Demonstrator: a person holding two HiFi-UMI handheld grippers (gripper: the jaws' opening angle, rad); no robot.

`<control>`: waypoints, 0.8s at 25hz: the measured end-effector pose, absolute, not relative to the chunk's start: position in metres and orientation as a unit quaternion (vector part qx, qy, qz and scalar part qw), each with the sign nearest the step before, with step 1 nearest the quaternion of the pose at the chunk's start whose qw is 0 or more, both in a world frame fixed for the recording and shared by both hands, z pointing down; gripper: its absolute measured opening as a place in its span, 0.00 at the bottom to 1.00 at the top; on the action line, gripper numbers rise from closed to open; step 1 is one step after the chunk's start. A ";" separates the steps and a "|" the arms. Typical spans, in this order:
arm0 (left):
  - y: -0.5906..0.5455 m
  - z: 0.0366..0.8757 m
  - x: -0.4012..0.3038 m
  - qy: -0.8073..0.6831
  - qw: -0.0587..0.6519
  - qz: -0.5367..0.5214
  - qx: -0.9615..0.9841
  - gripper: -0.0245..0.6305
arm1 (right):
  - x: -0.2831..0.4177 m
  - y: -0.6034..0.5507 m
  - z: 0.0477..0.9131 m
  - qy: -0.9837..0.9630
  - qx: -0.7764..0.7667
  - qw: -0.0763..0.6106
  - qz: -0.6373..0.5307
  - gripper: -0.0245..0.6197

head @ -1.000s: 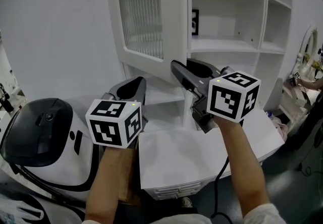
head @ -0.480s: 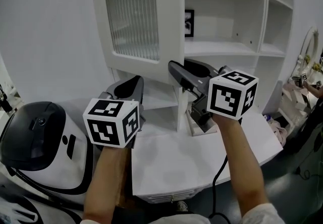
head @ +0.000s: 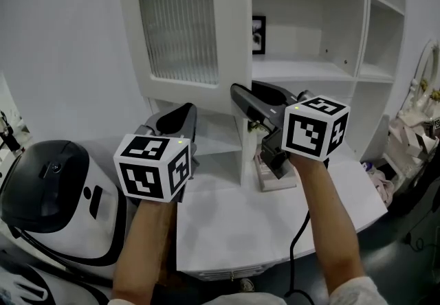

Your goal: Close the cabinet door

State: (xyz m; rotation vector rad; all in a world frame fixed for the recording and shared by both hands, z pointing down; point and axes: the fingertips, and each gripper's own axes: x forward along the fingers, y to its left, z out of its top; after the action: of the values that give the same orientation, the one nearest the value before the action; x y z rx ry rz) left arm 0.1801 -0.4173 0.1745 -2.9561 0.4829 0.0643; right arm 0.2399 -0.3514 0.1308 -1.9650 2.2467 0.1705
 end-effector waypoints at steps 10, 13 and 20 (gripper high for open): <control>-0.417 0.167 0.201 0.159 0.076 0.024 -0.984 0.03 | 0.269 -0.362 0.131 0.731 -0.677 0.069 0.053 0.21; -0.417 0.168 0.208 0.158 0.078 0.022 -0.984 0.03 | 0.279 -0.366 0.131 0.719 -0.690 0.062 0.056 0.23; -0.420 0.169 0.229 0.159 0.074 0.019 -0.984 0.03 | 0.302 -0.372 0.129 0.707 -0.702 0.057 0.061 0.25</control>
State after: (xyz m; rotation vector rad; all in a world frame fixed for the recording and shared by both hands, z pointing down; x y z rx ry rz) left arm 0.2287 -0.4199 0.1688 -2.9543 0.4762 0.0583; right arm 0.3022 -0.3719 0.1291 -2.1276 2.1449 0.1836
